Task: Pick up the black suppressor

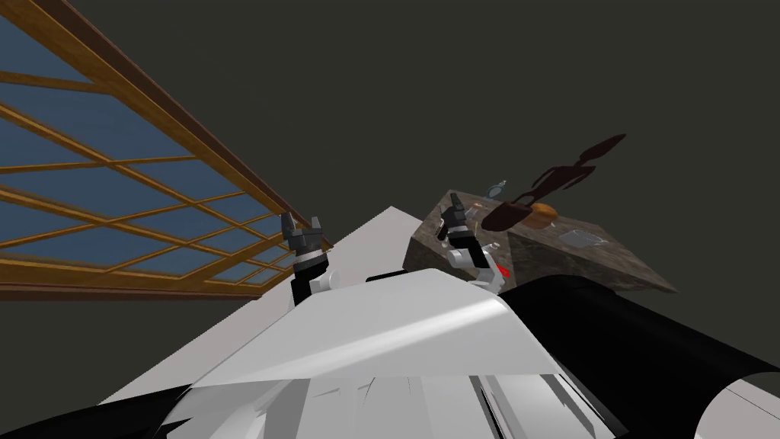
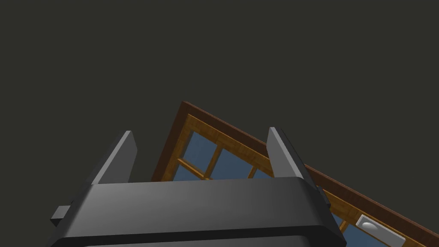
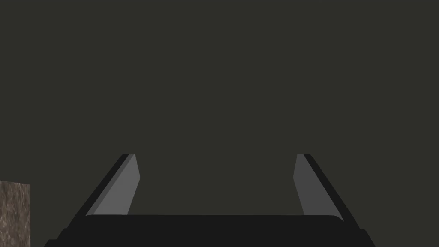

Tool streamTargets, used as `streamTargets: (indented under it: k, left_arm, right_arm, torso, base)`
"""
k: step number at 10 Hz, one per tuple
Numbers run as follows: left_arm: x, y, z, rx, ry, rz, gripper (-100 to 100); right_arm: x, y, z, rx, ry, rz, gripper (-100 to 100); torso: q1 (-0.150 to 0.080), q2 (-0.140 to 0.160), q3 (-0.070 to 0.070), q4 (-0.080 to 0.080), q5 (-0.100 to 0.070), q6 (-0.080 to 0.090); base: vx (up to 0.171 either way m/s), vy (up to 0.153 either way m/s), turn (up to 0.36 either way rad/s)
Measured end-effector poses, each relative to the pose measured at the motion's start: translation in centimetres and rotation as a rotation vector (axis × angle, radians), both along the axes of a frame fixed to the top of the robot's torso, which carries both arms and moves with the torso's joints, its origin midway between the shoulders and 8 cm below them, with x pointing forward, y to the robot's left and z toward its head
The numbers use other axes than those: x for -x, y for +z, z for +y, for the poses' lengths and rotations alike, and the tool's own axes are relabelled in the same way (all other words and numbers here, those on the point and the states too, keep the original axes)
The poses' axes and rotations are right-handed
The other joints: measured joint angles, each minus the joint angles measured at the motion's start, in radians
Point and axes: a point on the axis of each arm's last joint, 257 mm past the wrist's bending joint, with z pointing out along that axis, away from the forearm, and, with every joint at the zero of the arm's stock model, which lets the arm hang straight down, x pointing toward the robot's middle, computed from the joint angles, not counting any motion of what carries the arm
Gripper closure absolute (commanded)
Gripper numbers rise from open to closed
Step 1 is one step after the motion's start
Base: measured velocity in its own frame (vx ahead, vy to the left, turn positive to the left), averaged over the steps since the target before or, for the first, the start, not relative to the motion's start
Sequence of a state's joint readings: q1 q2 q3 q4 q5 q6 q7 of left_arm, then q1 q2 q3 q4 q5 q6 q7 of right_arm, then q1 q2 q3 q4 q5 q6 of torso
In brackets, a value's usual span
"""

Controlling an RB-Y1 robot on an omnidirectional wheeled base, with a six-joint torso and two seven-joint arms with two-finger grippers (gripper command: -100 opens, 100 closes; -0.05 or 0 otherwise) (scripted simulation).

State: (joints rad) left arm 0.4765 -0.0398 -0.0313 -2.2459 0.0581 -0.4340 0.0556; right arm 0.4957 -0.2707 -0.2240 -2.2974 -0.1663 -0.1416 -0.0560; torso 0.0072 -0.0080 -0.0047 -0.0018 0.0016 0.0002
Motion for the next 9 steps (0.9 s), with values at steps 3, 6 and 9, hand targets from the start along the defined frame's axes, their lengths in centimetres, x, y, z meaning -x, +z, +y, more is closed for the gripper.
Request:
streamTargets:
  k: [3,6,9]
  left_arm:
    - [0.0,0.0,0.0,0.000,0.000,0.000,0]
    - [0.0,0.0,0.0,0.000,0.000,0.000,0]
    - [0.0,0.0,0.0,0.000,0.000,0.000,0]
  right_arm:
    - [-0.7,-1.0,-2.4,-0.024,-0.020,0.068,-100]
    - [-0.7,-2.3,-5.2,-0.064,-0.049,0.143,-100]
    - [-0.6,-4.0,-7.9,-0.116,-0.081,0.219,-100]
  torso:
    - [-0.002,-0.001,0.000,0.000,0.000,0.000]
    - [-0.001,-0.001,-0.001,0.000,0.000,0.000]
    - [-0.004,-0.002,-0.001,-0.001,-0.001,-0.001]
  base:
    - [0.122,0.111,-0.124]
    - [0.122,0.104,-0.111]
    - [0.110,0.077,-0.081]
